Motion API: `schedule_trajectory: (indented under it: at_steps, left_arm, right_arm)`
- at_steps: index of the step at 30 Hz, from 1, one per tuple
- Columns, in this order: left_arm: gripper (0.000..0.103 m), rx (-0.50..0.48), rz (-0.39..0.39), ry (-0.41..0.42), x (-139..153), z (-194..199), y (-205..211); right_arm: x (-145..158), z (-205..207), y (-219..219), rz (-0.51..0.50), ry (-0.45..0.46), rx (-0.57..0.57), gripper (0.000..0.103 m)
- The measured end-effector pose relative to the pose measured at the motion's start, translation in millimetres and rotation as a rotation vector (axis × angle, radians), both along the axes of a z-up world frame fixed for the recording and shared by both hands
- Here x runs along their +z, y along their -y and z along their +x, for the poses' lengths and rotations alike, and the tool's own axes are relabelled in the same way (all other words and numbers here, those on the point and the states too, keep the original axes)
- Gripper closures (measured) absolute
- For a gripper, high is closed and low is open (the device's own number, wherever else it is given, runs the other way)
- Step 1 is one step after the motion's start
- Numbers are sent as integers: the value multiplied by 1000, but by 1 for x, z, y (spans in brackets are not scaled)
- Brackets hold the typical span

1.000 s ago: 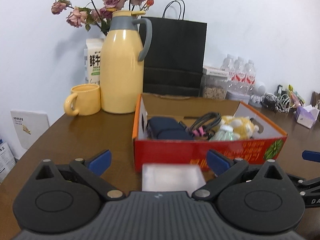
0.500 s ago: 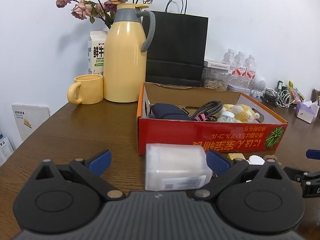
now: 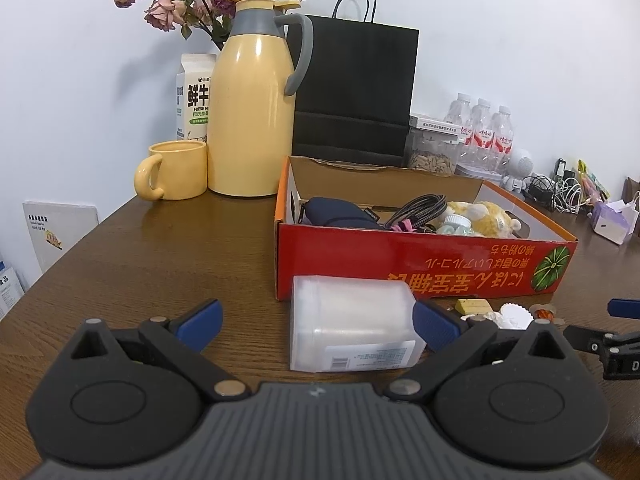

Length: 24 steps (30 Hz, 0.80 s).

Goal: Organize objects
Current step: 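Grasp the small orange item with the right tool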

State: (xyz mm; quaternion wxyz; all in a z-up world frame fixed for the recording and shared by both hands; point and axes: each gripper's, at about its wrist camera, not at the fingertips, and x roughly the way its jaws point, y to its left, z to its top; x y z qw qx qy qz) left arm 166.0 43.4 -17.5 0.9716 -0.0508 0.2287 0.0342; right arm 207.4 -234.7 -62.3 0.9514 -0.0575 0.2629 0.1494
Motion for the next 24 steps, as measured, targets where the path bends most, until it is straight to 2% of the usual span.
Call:
schedule_trajectory:
  at_steps: [2,4,5,8,13,15,17,24]
  left_arm:
    - [0,-1,0,0,0,0,0]
    - [0,-2,-2,1,0,0,0]
    - [0,-2,-3,1,0,0,0]
    - [0,-4,-4,2,0,0,0]
    - [0,-7,-7,4,0,-1,0]
    - [0,-8,-8,5,0,-1,0]
    - [0,-9,-10,8,0,-2,0]
    - [0,-5,-11,9,0,-2,0]
  right_arm:
    - [0,3,0,7,1,0,14]
    - [-1,9,-2,11,-7,4,25]
    - [-1,11,-3,16,-11,10,36]
    - [-2,19,-10,26,-30,38,53]
    - [-5,30,-22,27,-58,46,66]
    - [-6,31,-25,21,-69,45,82]
    - [-7,32,-24,25,-85,49,90]
    - [-5,24,-20,47,-57,50,92]
